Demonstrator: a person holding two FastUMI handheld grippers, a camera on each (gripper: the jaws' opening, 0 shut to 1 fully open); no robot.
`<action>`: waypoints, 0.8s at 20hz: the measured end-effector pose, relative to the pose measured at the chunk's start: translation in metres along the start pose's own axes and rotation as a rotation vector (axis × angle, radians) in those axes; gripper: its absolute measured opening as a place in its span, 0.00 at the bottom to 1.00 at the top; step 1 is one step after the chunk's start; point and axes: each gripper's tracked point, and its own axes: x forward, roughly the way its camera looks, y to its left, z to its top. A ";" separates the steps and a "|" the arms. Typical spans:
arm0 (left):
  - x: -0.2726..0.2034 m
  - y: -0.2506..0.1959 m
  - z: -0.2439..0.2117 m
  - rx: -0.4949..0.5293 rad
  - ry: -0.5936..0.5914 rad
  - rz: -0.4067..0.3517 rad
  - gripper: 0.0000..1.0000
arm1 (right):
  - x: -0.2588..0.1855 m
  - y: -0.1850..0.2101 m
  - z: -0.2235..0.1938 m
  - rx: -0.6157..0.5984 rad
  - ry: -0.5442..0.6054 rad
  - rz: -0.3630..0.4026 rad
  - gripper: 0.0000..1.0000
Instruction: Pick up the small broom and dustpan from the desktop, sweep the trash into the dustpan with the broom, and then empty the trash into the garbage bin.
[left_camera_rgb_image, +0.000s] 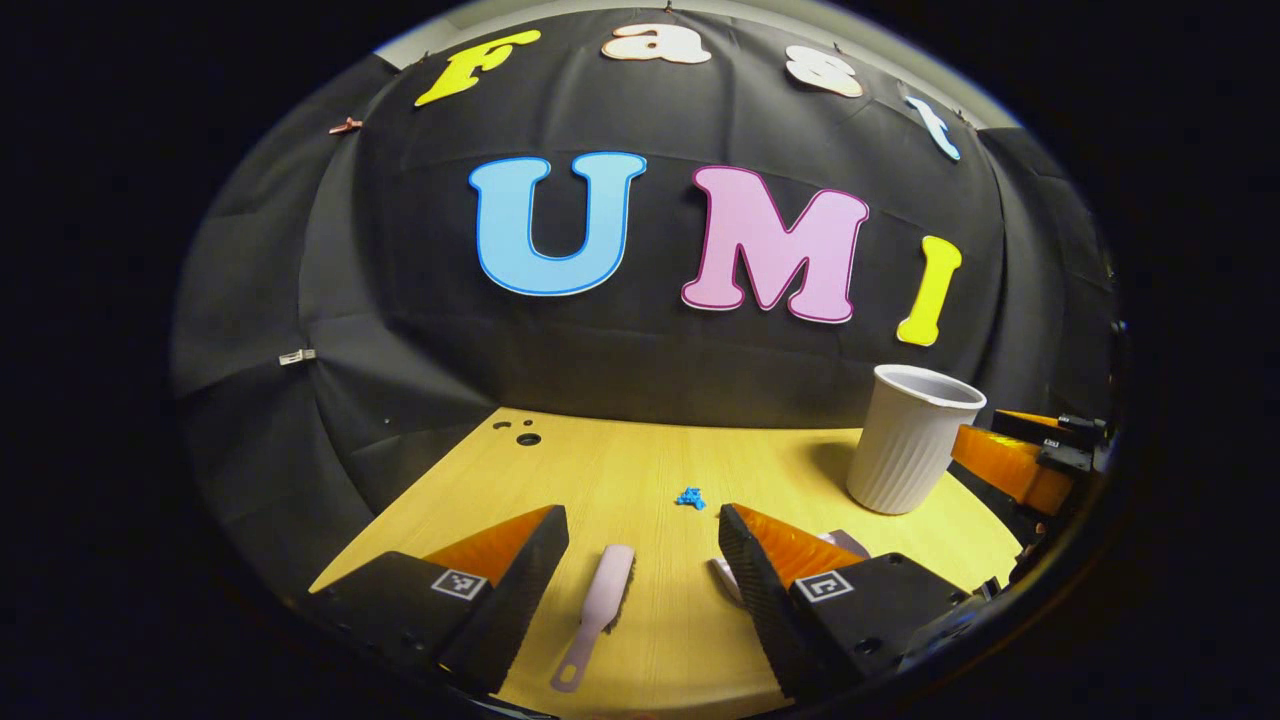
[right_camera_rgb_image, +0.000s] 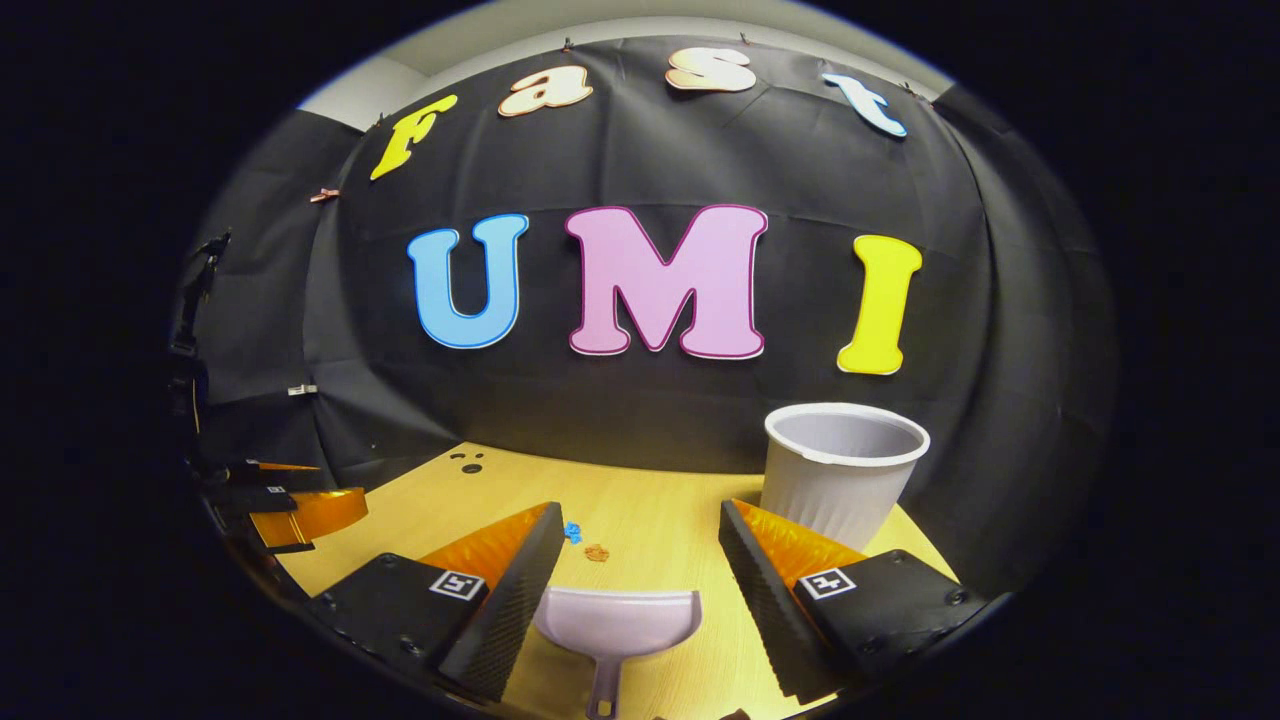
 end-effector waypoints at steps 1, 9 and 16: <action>0.001 0.004 -0.004 -0.005 0.008 0.003 0.96 | 0.002 0.000 -0.002 0.000 0.008 0.004 0.98; 0.013 0.029 -0.041 -0.034 0.117 0.023 0.96 | 0.017 -0.005 -0.021 0.011 0.068 0.017 0.98; 0.033 0.025 -0.112 0.070 0.378 -0.049 0.96 | 0.023 -0.009 -0.045 0.022 0.136 0.027 0.98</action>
